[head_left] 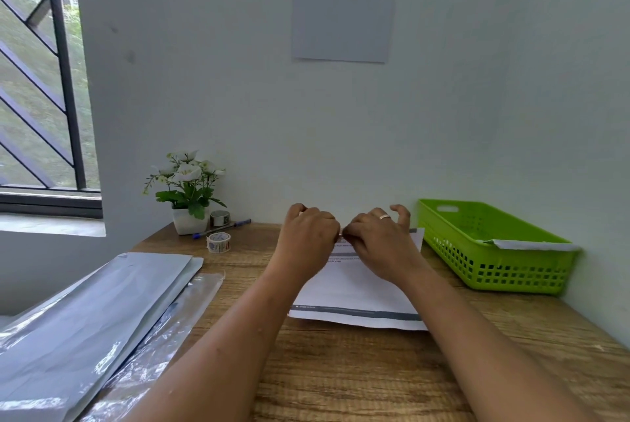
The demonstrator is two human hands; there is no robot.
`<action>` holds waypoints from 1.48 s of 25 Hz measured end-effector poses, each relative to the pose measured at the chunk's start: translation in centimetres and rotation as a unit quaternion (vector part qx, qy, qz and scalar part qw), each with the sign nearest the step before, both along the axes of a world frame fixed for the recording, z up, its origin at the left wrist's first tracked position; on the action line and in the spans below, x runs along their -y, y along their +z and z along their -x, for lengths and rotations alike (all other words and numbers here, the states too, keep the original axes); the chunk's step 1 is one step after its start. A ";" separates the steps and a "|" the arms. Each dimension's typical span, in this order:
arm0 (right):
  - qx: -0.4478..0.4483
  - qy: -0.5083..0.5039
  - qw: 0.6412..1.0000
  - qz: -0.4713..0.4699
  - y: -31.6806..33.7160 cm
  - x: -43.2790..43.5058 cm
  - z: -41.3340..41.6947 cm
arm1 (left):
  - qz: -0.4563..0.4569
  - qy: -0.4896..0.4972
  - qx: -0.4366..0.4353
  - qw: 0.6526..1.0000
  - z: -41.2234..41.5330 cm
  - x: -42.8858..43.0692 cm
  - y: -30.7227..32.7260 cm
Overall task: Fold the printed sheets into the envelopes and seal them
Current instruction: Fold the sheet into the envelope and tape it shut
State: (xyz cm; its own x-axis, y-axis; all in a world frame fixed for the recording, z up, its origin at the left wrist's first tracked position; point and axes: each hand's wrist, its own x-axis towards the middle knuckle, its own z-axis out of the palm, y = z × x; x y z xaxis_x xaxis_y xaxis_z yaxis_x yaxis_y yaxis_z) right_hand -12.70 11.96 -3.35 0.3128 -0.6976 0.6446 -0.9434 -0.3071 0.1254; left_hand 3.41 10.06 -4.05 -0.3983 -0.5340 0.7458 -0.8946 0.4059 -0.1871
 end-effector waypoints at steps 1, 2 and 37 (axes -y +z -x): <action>-0.009 0.004 1.000 0.003 -0.1 -0.1 -0.1 | -0.016 -0.002 -0.001 1.000 -0.2 0.0 -0.1; -0.018 0.006 1.000 0.008 -0.1 -0.1 -0.2 | -0.022 -0.008 -0.005 1.000 -0.3 0.1 -0.3; -0.048 0.059 0.992 -0.100 0.8 0.0 -0.4 | -0.248 -0.082 -0.047 0.964 -2.7 1.5 -1.3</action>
